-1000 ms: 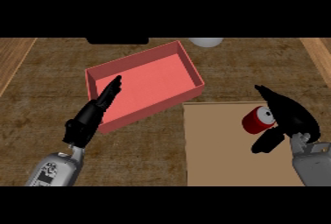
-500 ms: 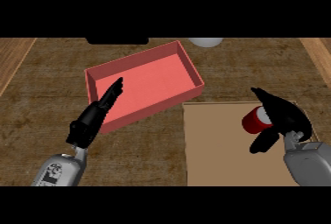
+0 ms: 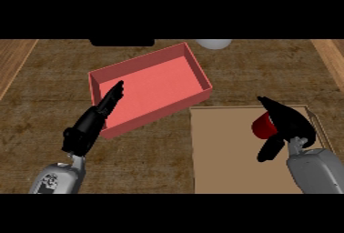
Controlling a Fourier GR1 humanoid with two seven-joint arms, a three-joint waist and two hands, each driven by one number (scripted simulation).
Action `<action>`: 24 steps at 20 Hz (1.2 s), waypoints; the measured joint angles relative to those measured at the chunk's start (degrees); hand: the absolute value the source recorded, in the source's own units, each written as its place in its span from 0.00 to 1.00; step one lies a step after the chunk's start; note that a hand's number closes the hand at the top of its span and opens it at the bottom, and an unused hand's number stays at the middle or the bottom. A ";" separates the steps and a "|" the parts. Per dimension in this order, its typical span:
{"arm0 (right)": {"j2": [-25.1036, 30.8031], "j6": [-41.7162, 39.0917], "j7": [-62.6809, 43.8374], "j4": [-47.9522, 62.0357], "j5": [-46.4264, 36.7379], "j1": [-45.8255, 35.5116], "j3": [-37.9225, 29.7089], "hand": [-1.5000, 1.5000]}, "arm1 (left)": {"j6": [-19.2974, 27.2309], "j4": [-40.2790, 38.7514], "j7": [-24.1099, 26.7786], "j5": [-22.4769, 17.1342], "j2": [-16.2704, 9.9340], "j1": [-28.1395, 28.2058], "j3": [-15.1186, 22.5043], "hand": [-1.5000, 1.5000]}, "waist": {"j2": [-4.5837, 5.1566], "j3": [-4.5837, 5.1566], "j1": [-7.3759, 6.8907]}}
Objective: Pick the can from the tray and place it in the cardboard box
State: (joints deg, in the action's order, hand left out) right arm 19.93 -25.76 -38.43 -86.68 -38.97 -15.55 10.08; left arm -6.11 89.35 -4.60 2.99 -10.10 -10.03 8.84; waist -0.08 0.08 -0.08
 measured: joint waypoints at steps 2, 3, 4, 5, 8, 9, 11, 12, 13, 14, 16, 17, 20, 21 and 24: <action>-0.44 -0.08 0.83 -0.33 -1.03 0.81 -0.15 0.00 | -0.45 -1.72 1.35 0.76 0.47 -0.31 -0.44 0.50 | -0.08 0.10 0.05; -0.76 -0.21 1.14 0.76 -1.56 0.07 -0.39 0.00 | -1.04 -1.75 1.45 0.58 0.29 -0.29 -1.00 0.50 | -0.11 0.14 0.01; -1.22 -0.52 1.13 1.21 -1.93 -0.38 -0.61 0.00 | -0.82 -2.11 1.48 1.13 0.93 -0.44 -0.85 0.50 | -0.11 0.15 0.01; -1.04 -0.24 1.99 2.21 -2.58 -0.63 -0.97 0.00 | -0.64 -3.07 1.93 1.67 1.41 -0.84 -0.87 0.50 | -0.15 0.20 0.01; -1.45 1.06 3.07 3.82 -5.01 -0.64 -0.91 0.00 | -1.02 -1.77 0.36 1.73 1.84 -1.17 -1.33 0.50 | -0.34 0.40 -0.03; -1.66 0.86 2.65 3.32 -5.65 -0.33 -0.71 0.00 | -1.04 -1.70 0.11 2.03 2.16 -1.33 -1.18 0.50 | -0.36 0.41 0.00; -1.72 2.28 3.53 4.88 -7.39 -0.45 -0.52 0.00 | -0.98 -1.50 0.88 2.61 2.67 -0.45 -0.70 0.50 | -0.54 0.62 -0.07; -1.15 2.10 4.36 6.00 -7.55 -1.01 -1.03 0.00 | -0.88 -0.58 0.63 2.83 2.81 0.39 -0.43 0.50 | -0.54 0.62 -0.16; -0.92 1.97 4.92 6.78 -7.56 -1.36 -1.55 1.00 | -1.00 0.05 -0.03 2.73 2.77 0.26 -0.67 0.50 | -0.54 0.63 -0.17; -1.21 2.40 5.23 7.58 -7.81 -1.71 -1.78 1.00 | -1.30 -0.22 0.57 2.73 2.61 0.60 -0.84 0.50 | -0.61 0.72 -0.18; -0.99 2.39 6.26 7.68 -8.05 -1.58 -1.96 1.00 | -1.49 -0.91 0.75 2.77 2.55 -0.13 -1.40 0.50 | -0.73 0.87 -0.10; -0.78 2.64 7.01 8.36 -8.27 -1.82 -2.19 1.00 | -1.35 -0.18 0.49 2.89 2.85 0.24 -1.13 0.50 | -0.79 0.92 -0.18; -0.84 3.77 8.44 9.20 -9.92 -2.24 -1.46 1.00 | -1.37 -1.64 -0.03 2.88 3.19 -1.58 -1.82 0.50 | -0.90 1.09 -0.12; -0.62 4.51 9.57 9.49 -10.26 -2.12 -1.46 1.00 | -1.53 -1.21 -0.46 2.80 3.14 -1.81 -1.92 0.50 | -0.94 1.11 -0.16; -2.86 5.25 11.46 6.87 -13.53 -2.66 4.47 1.00 | -1.99 -1.33 -0.81 2.66 3.16 -2.27 -1.82 0.50 | -0.97 1.25 -0.46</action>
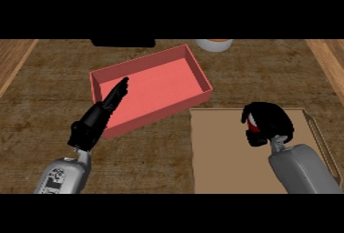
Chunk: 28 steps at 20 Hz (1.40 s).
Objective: Pick the can from the tray and place it in the cardboard box
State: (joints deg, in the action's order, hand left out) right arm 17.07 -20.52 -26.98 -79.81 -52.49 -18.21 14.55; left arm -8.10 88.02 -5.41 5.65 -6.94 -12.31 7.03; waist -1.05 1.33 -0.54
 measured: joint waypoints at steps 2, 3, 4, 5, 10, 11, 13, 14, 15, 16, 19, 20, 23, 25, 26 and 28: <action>-3.63 0.01 2.17 -1.72 -1.90 -1.21 6.45 1.00 | -0.14 -0.42 0.30 0.19 0.37 -0.32 0.55 0.50 | 0.31 -0.27 -1.11; -5.72 0.00 3.41 -2.19 -2.68 -2.18 9.79 1.00 | -0.56 -0.65 0.42 0.00 0.41 -0.60 0.73 0.50 | 0.57 -0.46 -1.91; -7.98 0.20 4.32 -2.36 -3.50 -3.07 12.96 1.00 | -0.63 -0.72 0.36 0.11 0.68 -0.68 1.13 0.50 | 0.73 -0.64 -2.42; -9.92 0.79 5.07 -2.27 -4.39 -3.78 16.05 1.00 | -0.47 -0.66 0.16 0.33 0.95 -0.83 1.44 0.50 | 0.84 -0.80 -2.64; -14.90 9.96 3.64 -0.16 -7.07 -6.85 29.97 1.00 | -0.99 -1.73 1.48 0.14 0.46 -0.80 0.73 0.50 | 1.18 -1.18 -2.18; -15.36 12.20 2.66 0.09 -7.48 -7.82 31.95 1.00 | -1.05 -1.70 1.27 0.10 0.43 -0.92 0.64 0.50 | 1.17 -1.22 -2.02; -16.01 15.78 1.16 0.51 -8.71 -9.34 34.82 1.00 | -0.82 -1.43 0.89 0.07 0.55 -0.87 0.30 0.50 | 1.14 -1.27 -1.46; -16.23 17.36 -0.20 0.28 -8.84 -10.15 36.53 1.00 | -0.45 -1.54 1.07 0.46 0.73 -0.60 0.38 0.50 | 1.12 -1.28 -1.29; -16.41 17.47 -1.91 -1.17 -8.59 -11.35 37.71 1.00 | -0.25 -1.16 0.53 0.58 0.87 -0.70 0.39 0.50 | 1.09 -1.29 -1.12; -16.56 17.85 -2.81 -2.26 -8.66 -12.17 38.22 1.00 | -0.32 -1.32 0.83 0.60 0.68 -0.28 0.15 0.50 | 1.06 -1.30 -0.90; -16.82 16.98 -5.54 -8.06 -8.60 -12.42 40.29 1.00 | 0.19 -1.32 1.13 1.25 0.94 0.18 0.04 0.50 | 0.99 -1.31 -0.26; -16.87 15.63 -6.23 -10.97 -8.80 -12.16 40.24 1.00 | 0.17 -1.51 1.43 1.38 0.83 0.36 -0.08 0.50 | 0.96 -1.31 0.01; -16.97 12.56 -9.24 -19.11 -8.15 -12.11 41.87 1.00 | -0.22 -0.82 0.95 1.04 0.68 0.39 -0.49 0.50 | 0.88 -1.31 0.29; -17.01 10.96 -10.18 -24.21 -7.04 -12.64 40.56 1.00 | -0.42 0.39 0.48 0.88 0.77 1.27 -0.28 0.50 | 0.84 -1.32 0.34; -17.02 11.14 -11.91 -26.51 -6.75 -12.94 41.33 1.00 | -0.24 0.03 0.28 1.02 1.05 0.85 -0.25 0.50 | 0.83 -1.32 0.40; -17.04 10.63 -15.15 -30.70 -6.10 -13.67 41.32 1.00 | -0.19 0.95 -0.42 1.21 1.10 1.17 -0.10 0.50 | 0.81 -1.31 0.38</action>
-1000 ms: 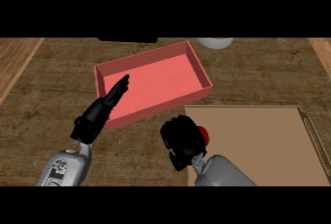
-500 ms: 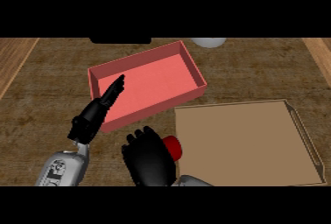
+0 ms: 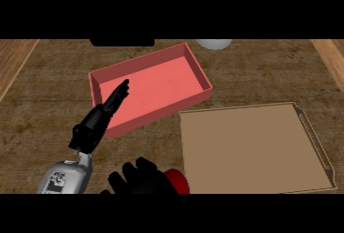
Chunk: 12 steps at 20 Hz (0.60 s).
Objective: Pick the can from the tray and place it in the cardboard box
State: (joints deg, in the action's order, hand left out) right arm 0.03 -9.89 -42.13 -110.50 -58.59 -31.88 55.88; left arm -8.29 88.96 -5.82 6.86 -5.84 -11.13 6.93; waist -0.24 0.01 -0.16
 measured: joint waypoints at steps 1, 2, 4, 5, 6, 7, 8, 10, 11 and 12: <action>-0.01 -0.49 -2.03 -1.99 0.43 -0.84 0.05 1.00 | -0.54 -0.04 -0.05 -0.44 -0.41 -0.27 -0.49 0.50 | 0.00 0.00 0.01; -0.01 -1.10 -3.62 -3.58 1.55 -1.99 -1.00 1.00 | -0.84 0.12 -0.23 -0.70 -0.66 -0.36 -0.83 0.50 | 0.00 0.01 -0.04; -0.02 -0.95 -5.73 -4.95 3.22 -3.53 -3.05 1.00 | -0.79 0.98 -0.64 -0.40 -0.39 0.29 -0.41 0.50 | 0.04 0.01 -0.11; -0.02 -0.87 -6.89 -5.28 4.07 -4.48 -3.97 1.00 | -0.79 1.36 -0.82 -0.30 -0.24 0.46 -0.25 0.50 | 0.05 0.01 -0.13; -0.02 -1.36 -8.30 -5.82 4.90 -5.87 -4.89 1.00 | -0.89 0.31 -0.36 -0.37 -0.08 -0.20 -0.50 0.50 | 0.08 0.01 -0.08; -0.02 -1.62 -9.27 -6.05 5.43 -7.16 -5.91 1.00 | -0.58 0.39 -0.34 0.09 0.25 0.07 -0.16 0.50 | 0.08 0.01 -0.09; -0.02 -1.30 -9.09 -5.77 5.20 -7.06 -6.75 1.00 | -0.51 0.06 -0.44 0.26 0.27 -0.48 -0.38 0.50 | 0.10 0.01 -0.05; -0.02 -1.21 -8.53 -3.69 6.29 -9.49 -10.65 1.00 | -0.74 0.13 0.72 0.24 0.12 0.53 -0.52 0.50 | 0.14 0.01 -0.18; -0.01 -1.37 -9.05 -2.95 7.09 -10.90 -11.81 1.00 | -0.72 0.44 0.63 0.44 0.22 0.66 -0.39 0.50 | 0.16 0.01 -0.20; -0.01 -1.13 -9.96 -1.84 7.73 -12.79 -12.70 1.00 | -0.84 0.08 0.74 0.45 0.21 0.27 -0.55 0.50 | 0.16 0.01 -0.22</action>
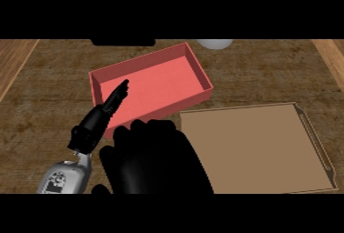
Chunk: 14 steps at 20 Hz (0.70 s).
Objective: Pick the can from the tray and place it in the cardboard box
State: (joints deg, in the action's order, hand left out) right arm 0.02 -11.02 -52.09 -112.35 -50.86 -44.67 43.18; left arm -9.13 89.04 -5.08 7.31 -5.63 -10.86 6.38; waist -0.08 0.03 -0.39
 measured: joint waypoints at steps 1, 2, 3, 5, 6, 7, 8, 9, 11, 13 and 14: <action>0.02 -0.27 -1.08 0.70 1.25 -2.30 -1.33 1.00 | -0.26 -0.20 0.03 -0.20 -0.17 -0.14 -0.31 0.50 | 0.00 0.01 -0.05; 0.02 0.54 -1.58 2.17 2.12 -3.92 -2.04 1.00 | -0.82 0.15 -0.07 -0.53 -0.58 0.23 -0.56 0.50 | -0.01 0.01 -0.15; 0.01 0.88 -1.24 3.73 3.04 -5.23 -3.43 1.00 | -0.67 0.54 -0.66 -0.26 -0.43 -0.10 -0.41 0.50 | 0.00 0.01 -0.17; 0.00 1.50 -0.36 6.13 4.16 -6.86 -5.43 1.00 | -0.98 -1.70 0.89 -0.18 -0.50 -1.04 -1.01 0.50 | 0.05 0.01 -0.06; 0.00 2.31 1.15 8.12 4.52 -7.18 -6.70 1.00 | -1.37 -1.11 0.33 -0.73 -0.79 -1.07 -1.50 0.50 | 0.06 0.01 -0.13; -0.01 3.33 1.95 10.24 5.15 -8.14 -7.34 1.00 | -1.19 -0.34 0.12 -0.45 -0.51 -0.50 -1.08 0.50 | 0.07 0.00 -0.22; -0.01 4.69 3.08 11.80 5.04 -7.98 -7.48 1.00 | -1.26 -0.35 0.39 -0.44 -0.54 -0.29 -1.22 0.50 | 0.08 0.00 -0.21; -0.01 5.35 2.78 13.04 5.97 -9.44 -8.04 1.00 | -1.30 -0.73 0.74 -0.41 -0.55 -0.31 -1.41 0.50 | 0.10 0.00 -0.23; -0.02 7.15 5.29 17.02 6.95 -11.12 -10.25 1.00 | -0.90 -2.12 1.44 -0.07 0.07 -0.91 -1.41 0.50 | 0.16 0.00 -0.23; -0.02 9.14 6.10 20.36 7.86 -12.94 -11.19 1.00 | -0.38 -2.91 2.10 0.58 0.63 -0.89 -1.14 0.50 | 0.14 0.00 -0.26; -0.02 10.00 6.87 22.76 8.39 -14.29 -12.21 1.00 | -0.30 -2.94 1.60 0.67 0.75 -1.32 -1.15 0.50 | 0.16 0.01 -0.34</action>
State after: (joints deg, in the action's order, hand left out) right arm 0.01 -1.02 -45.22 -89.59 -42.48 -58.96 30.97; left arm -9.43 86.10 -3.49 7.98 -4.88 -12.19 5.23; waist 0.08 0.04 -0.72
